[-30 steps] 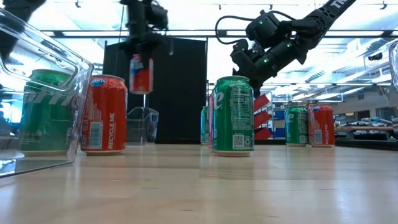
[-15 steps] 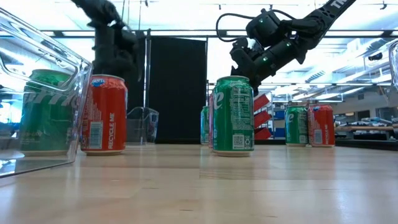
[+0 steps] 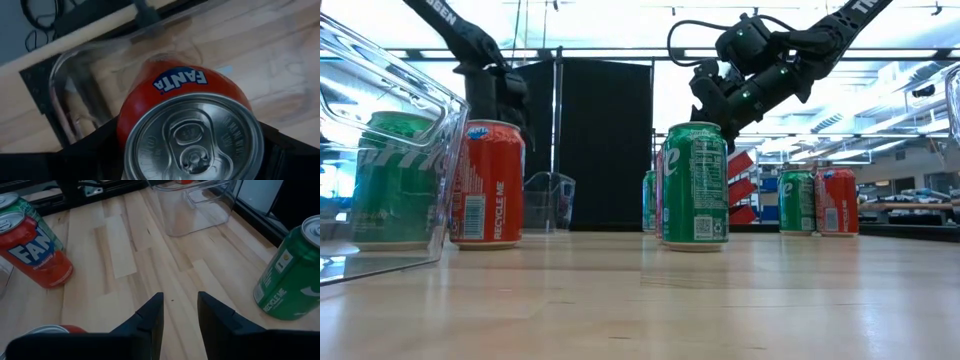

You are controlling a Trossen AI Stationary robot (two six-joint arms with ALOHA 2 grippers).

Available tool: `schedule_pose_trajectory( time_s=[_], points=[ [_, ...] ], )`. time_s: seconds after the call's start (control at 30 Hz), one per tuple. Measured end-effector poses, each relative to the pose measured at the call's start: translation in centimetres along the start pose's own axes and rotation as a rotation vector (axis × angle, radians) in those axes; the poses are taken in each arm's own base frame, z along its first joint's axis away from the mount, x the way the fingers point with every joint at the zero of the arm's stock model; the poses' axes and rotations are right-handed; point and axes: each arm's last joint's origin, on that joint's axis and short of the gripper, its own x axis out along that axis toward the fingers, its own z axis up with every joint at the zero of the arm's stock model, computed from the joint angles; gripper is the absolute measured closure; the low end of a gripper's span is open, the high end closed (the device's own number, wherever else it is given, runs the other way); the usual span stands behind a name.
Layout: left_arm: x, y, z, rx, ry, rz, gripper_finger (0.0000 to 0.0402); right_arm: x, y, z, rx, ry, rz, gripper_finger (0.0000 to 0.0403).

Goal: Sort soda cans
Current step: Put the orange soda can into the top left transparent bin

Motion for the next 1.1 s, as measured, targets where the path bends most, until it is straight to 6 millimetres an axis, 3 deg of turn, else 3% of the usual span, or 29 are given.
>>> schedule_pose_trajectory(
  time_s=[0.47, 0.83, 1.0, 1.1],
  points=[
    [3.1, 0.1, 0.4, -0.019, 0.051, 0.063, 0.0112, 0.0, 0.5, -0.1, -0.009, 0.006, 0.015, 0.0301],
    [3.2, 0.1, 0.5, 0.01, 0.033, 0.067, 0.0112, 0.0, 0.5, -0.1, -0.011, 0.007, 0.015, 0.03],
    [3.2, -0.4, 0.6, 0.044, 0.048, 0.023, 0.0024, 0.0, 0.5, -0.1, -0.011, 0.007, 0.015, 0.03],
    [2.6, -0.6, 0.9, 0.06, 0.028, 0.059, 0.0044, 0.0, 0.5, -0.1, -0.011, 0.007, 0.015, 0.03]
  ],
)
